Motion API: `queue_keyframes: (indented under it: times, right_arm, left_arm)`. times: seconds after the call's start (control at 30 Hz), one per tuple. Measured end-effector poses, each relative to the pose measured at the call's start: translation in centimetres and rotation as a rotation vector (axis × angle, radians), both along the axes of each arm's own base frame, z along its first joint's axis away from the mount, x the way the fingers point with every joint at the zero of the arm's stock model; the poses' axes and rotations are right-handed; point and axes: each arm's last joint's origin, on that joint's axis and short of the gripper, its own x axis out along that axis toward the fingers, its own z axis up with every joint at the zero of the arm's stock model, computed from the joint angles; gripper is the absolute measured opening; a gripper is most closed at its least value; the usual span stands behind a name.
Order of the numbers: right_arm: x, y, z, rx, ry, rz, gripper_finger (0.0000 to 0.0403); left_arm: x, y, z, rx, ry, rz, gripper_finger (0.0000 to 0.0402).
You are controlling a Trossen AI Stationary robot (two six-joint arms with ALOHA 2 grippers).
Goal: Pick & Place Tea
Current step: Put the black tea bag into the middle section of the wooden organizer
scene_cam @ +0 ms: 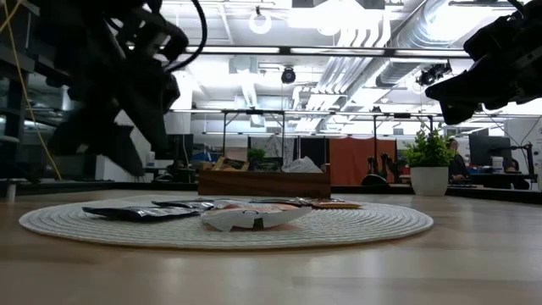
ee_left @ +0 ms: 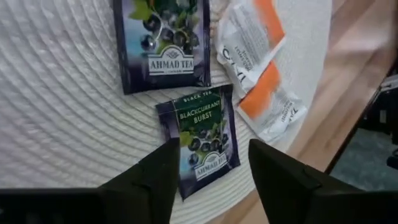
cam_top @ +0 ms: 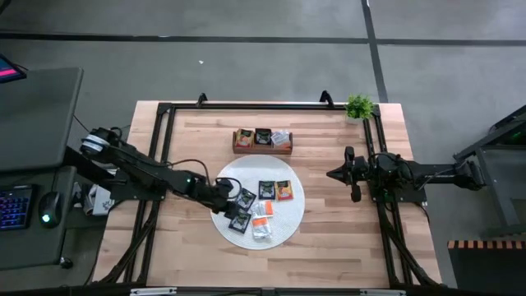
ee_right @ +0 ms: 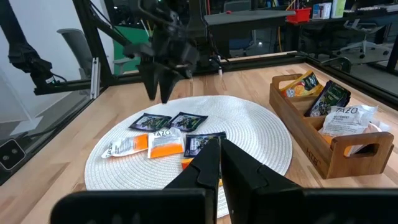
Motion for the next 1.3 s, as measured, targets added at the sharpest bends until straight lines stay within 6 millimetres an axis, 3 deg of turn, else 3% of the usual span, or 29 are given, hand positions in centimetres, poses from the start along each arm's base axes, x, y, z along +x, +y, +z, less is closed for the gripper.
queue_keyframes:
  times: [0.27, 0.83, 1.3]
  right_arm:
    - [0.0, 0.0, 0.0, 0.000, 0.000, 0.000, 0.0012]
    - [0.0, 0.0, 0.0, 0.000, 0.000, 0.000, 0.0012]
    - [0.0, 0.0, 0.0, 0.000, 0.000, 0.000, 0.0012]
  left_arm:
    - [0.2, -0.4, -1.4, -0.049, 0.076, 0.035, 0.0238]
    - [0.3, -0.4, -1.8, -0.063, 0.093, 0.035, 0.0238]
    - [2.7, -1.3, -2.3, -0.067, 0.105, 0.006, 0.0238]
